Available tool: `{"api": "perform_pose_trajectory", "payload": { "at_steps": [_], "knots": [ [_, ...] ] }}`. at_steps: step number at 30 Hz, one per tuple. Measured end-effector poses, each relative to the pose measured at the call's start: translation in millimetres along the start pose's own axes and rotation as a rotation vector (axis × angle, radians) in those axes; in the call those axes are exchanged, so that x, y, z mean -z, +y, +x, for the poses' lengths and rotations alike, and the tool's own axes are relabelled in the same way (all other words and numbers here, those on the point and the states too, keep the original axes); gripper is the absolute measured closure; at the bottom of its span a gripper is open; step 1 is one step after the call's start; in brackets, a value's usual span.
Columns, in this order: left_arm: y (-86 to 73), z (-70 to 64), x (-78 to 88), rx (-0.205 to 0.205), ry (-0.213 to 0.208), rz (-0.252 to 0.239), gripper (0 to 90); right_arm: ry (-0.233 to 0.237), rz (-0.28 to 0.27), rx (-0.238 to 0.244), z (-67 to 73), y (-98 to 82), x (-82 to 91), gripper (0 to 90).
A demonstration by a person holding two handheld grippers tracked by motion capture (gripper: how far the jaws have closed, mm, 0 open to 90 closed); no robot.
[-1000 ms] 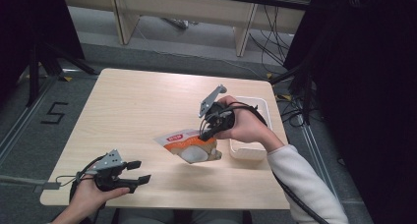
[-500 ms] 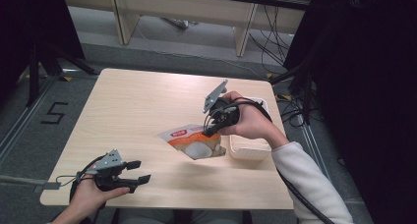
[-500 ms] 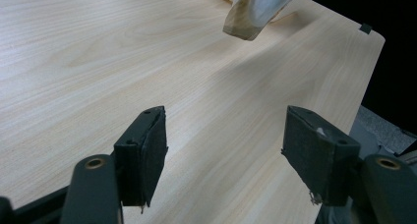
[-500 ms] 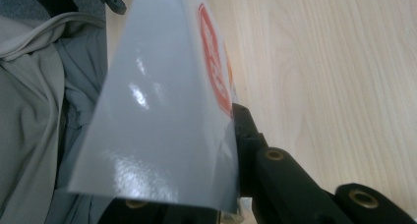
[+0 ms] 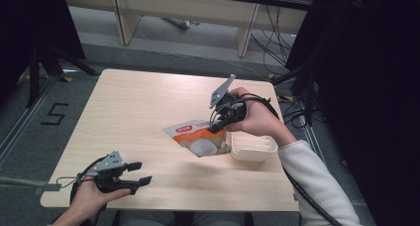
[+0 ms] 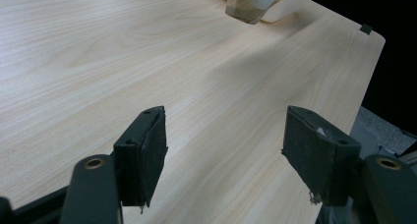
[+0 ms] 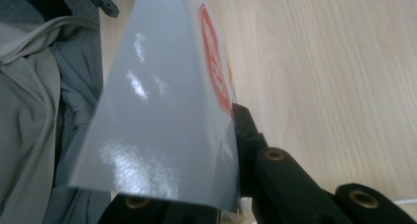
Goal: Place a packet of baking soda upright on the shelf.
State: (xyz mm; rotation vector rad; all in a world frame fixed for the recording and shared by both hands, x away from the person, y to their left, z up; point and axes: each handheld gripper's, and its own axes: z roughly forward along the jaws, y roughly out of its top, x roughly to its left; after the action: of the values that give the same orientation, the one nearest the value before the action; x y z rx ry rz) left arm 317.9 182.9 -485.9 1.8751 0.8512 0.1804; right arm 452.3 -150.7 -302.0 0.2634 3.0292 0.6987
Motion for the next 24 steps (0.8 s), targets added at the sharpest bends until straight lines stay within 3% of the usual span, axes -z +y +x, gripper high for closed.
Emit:
{"api": "perform_pose_trajectory", "payload": {
  "at_steps": [6, 7, 8, 11, 16, 18, 19, 24],
  "knots": [
    [0.0, 0.0, 0.0, -0.002, 0.000, 0.000, 32.5, -0.001, 0.001, -0.014, -1.0, -0.4, 4.5, 90.0],
    [0.0, 0.1, 0.0, -0.002, -0.001, 0.000, 32.5, 0.002, -0.009, 0.020, -3.2, -0.2, 4.7, 90.0],
    [0.0, 0.1, 0.0, -0.002, -0.001, 0.000, 32.5, -0.006, -0.003, -0.006, -2.5, -0.8, 6.2, 90.0],
    [0.1, 0.2, -0.1, -0.001, -0.002, 0.000, 32.5, -0.008, -0.001, -0.013, -3.3, -1.0, 9.4, 90.0],
    [0.1, -0.3, -0.4, 0.007, -0.002, -0.006, 32.5, -0.010, -0.010, -0.013, -4.5, -1.2, 13.2, 90.0],
    [0.1, -0.5, -0.3, 0.007, 0.002, -0.006, 32.5, -0.006, -0.016, 0.008, -7.1, -1.1, 14.7, 90.0],
    [0.0, -0.4, -0.4, 0.006, -0.001, -0.007, 32.5, -0.014, -0.009, -0.019, -6.3, -1.5, 17.4, 90.0],
    [0.2, -0.3, 0.0, 0.004, 0.003, -0.004, 32.5, -0.017, -0.018, -0.015, -8.7, -3.0, 20.3, 90.0]
  ]
}}
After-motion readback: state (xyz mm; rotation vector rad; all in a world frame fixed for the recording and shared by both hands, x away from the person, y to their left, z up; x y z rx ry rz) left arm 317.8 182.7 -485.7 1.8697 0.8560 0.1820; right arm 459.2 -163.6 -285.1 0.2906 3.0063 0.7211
